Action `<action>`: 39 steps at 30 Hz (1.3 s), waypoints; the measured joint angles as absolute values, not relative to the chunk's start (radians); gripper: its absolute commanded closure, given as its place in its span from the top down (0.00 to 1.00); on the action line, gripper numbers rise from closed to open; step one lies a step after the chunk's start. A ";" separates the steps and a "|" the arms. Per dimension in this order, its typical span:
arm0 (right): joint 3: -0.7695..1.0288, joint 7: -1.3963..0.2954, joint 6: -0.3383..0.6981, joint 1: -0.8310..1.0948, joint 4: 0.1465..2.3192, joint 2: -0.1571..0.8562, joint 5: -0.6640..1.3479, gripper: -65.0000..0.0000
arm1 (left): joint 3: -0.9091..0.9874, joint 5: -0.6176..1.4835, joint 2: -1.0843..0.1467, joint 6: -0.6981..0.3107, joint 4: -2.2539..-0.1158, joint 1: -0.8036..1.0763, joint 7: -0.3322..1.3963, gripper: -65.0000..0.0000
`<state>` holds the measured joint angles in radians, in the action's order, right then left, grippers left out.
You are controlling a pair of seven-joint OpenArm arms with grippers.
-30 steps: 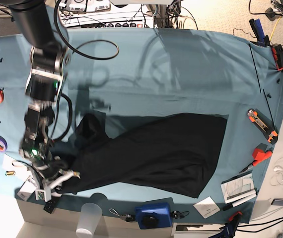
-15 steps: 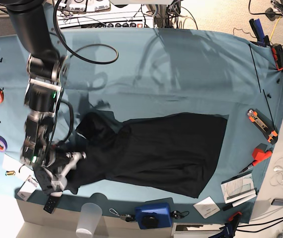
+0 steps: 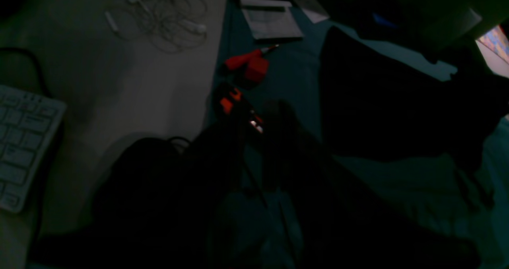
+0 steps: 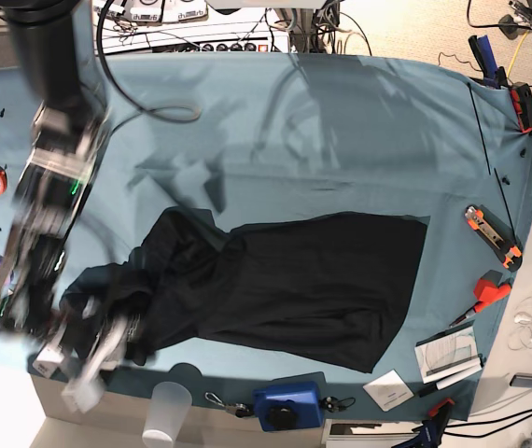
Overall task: Layout the t-shirt on the table in an organized manner, then fold the t-shirt properly
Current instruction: 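Lower the right gripper to the shirt corner and grasp the fabric, then pull the grasped fabric with the right gripper toward the shirt's middle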
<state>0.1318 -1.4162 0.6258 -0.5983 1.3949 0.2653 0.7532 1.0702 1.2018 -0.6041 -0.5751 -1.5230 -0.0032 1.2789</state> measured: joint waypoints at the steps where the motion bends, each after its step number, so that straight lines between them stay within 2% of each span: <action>1: 0.131 -1.419 0.641 -0.551 1.428 0.265 0.739 0.33 | 1.070 1.202 -0.604 -0.575 -1.523 -0.003 1.279 0.11; 4: 0.114 -1.415 0.662 -0.431 1.500 0.265 0.671 0.33 | 1.070 1.201 -0.604 -0.575 -1.523 -0.004 1.279 0.11; 7: 0.072 -1.311 0.664 -0.335 1.510 0.265 0.554 0.33 | 1.070 1.201 -0.604 -0.575 -1.523 -0.003 1.280 0.11; 11: -0.037 -1.125 0.654 -0.239 1.507 0.266 0.304 0.33 | 1.070 1.201 -0.604 -0.575 -1.523 -0.003 1.280 0.11; 13: -0.111 -1.036 0.586 -0.215 1.506 0.266 0.219 0.33 | 1.070 1.201 -0.604 -0.575 -1.523 -0.004 1.280 0.11; 17: -0.277 -0.986 0.422 -0.217 1.506 0.268 0.017 0.33 | 1.070 1.202 -0.604 -0.575 -1.523 -0.004 1.280 0.11; 21: -0.411 -0.967 0.356 -0.219 1.508 0.269 -0.061 0.33 | 1.070 1.202 -0.604 -0.575 -1.523 -0.004 1.279 0.11; 24: -0.477 -0.965 0.243 -0.221 1.508 0.271 -0.108 0.33 | 1.070 1.202 -0.604 -0.575 -1.523 -0.003 1.279 0.11; 26: -0.490 -0.965 0.206 -0.221 1.509 0.271 -0.115 0.33 | 1.070 1.202 -0.604 -0.575 -1.523 -0.004 1.279 0.11; 28: -0.491 -0.969 0.206 -0.221 1.508 0.271 -0.114 0.22 | 1.070 1.201 -0.604 -0.575 -1.523 -0.003 1.279 0.11; 30: -0.492 -0.988 0.205 -0.219 1.508 0.271 -0.115 0.03 | 1.070 1.201 -0.604 -0.575 -1.523 -0.003 1.279 0.11; 31: -0.492 -1.000 0.191 -0.218 1.508 0.271 -0.126 0.00 | 1.070 1.201 -0.604 -0.575 -1.523 -0.003 1.279 0.11; 35: -0.492 -1.016 0.153 -0.216 1.507 0.275 -0.231 0.00 | 1.070 1.201 -0.604 -0.575 -1.523 -0.003 1.279 0.11; 39: -0.492 -1.034 0.147 -0.213 1.572 0.277 -0.232 0.00 | 1.070 1.202 -0.604 -0.575 -1.523 -0.003 1.279 0.11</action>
